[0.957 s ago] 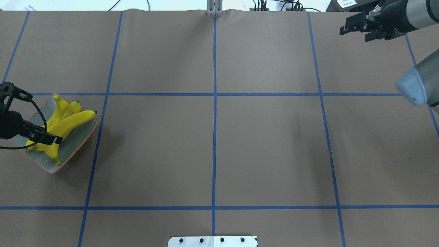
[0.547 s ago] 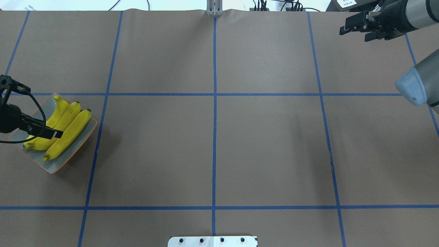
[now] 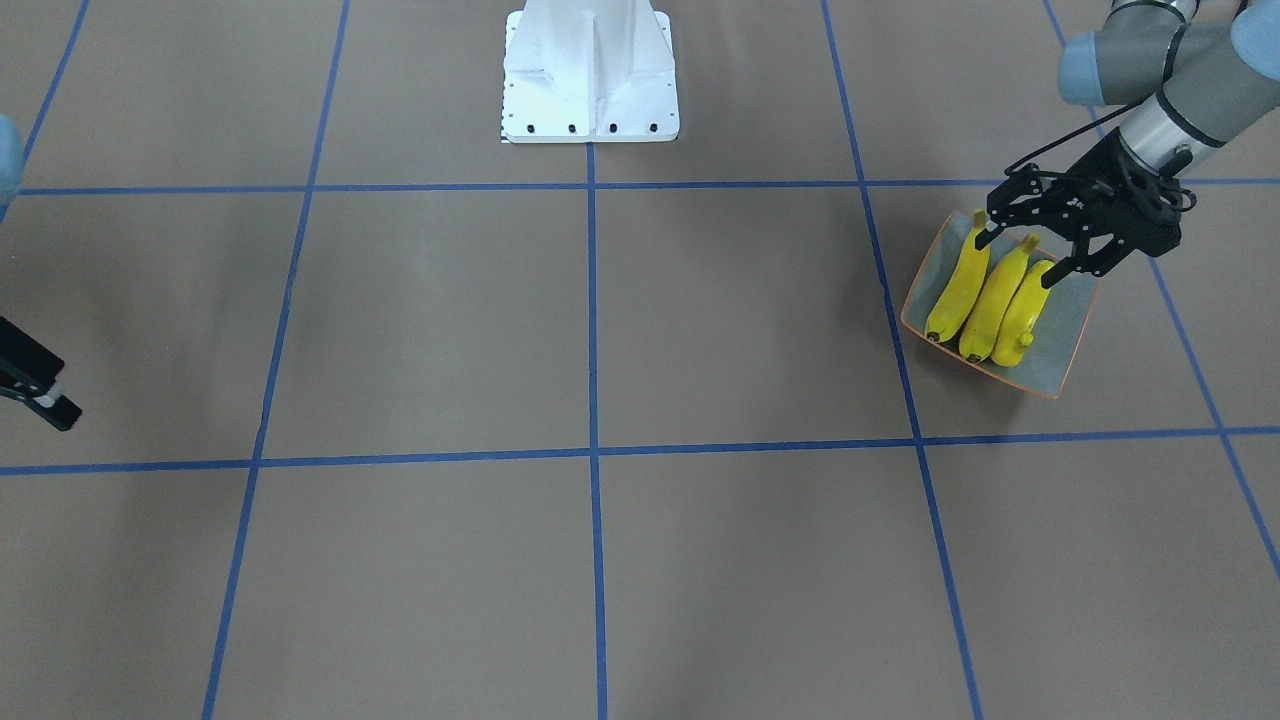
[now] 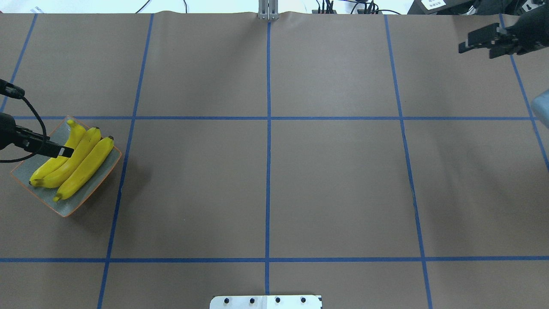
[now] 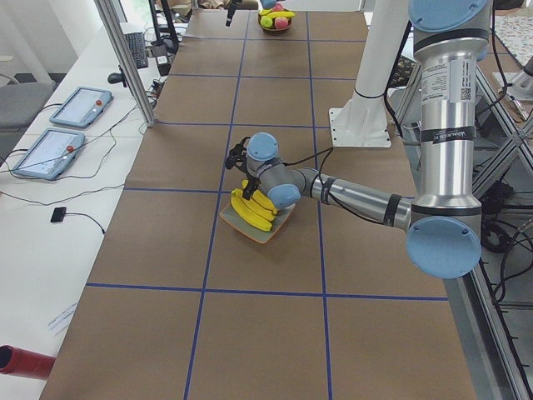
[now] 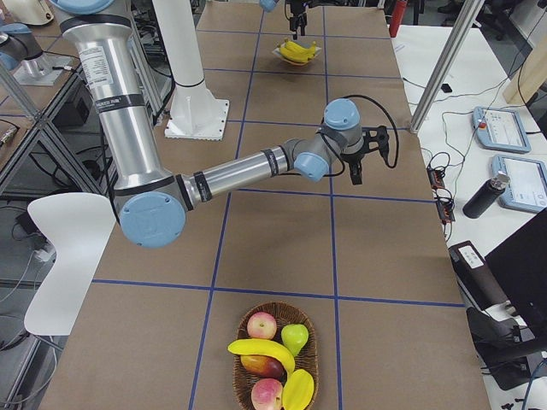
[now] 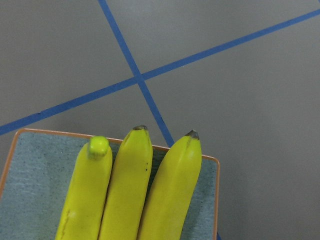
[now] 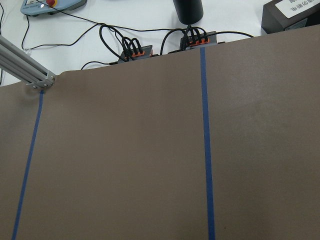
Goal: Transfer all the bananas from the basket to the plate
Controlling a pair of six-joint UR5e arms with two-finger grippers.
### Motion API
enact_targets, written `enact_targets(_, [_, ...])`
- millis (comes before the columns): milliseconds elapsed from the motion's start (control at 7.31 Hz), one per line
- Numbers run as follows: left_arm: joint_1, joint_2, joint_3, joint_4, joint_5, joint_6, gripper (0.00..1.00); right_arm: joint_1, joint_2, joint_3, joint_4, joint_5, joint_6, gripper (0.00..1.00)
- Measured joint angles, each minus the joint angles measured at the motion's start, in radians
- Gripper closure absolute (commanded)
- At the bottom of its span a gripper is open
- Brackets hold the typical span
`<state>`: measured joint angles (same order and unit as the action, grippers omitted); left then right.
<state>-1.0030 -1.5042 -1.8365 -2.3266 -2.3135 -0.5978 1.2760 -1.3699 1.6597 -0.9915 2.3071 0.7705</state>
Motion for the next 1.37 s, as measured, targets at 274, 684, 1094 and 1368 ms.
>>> enact_targets(274, [-0.003,-0.004,0.002,-0.004,0.000,-0.004,0.00,0.120,-0.134,-0.034,-0.004,0.054,-0.277,0.00])
enact_targets(684, [-0.003,-0.009,0.000,-0.007,0.001,-0.005,0.00,0.293,-0.273,-0.185,-0.003,0.053,-0.744,0.00])
enact_targets(1094, [-0.003,-0.012,-0.004,-0.009,0.001,-0.004,0.00,0.412,-0.424,-0.221,0.006,0.011,-0.972,0.00])
enact_targets(1368, [-0.003,-0.016,-0.004,-0.010,0.002,-0.004,0.00,0.425,-0.538,-0.185,0.023,-0.005,-1.012,0.00])
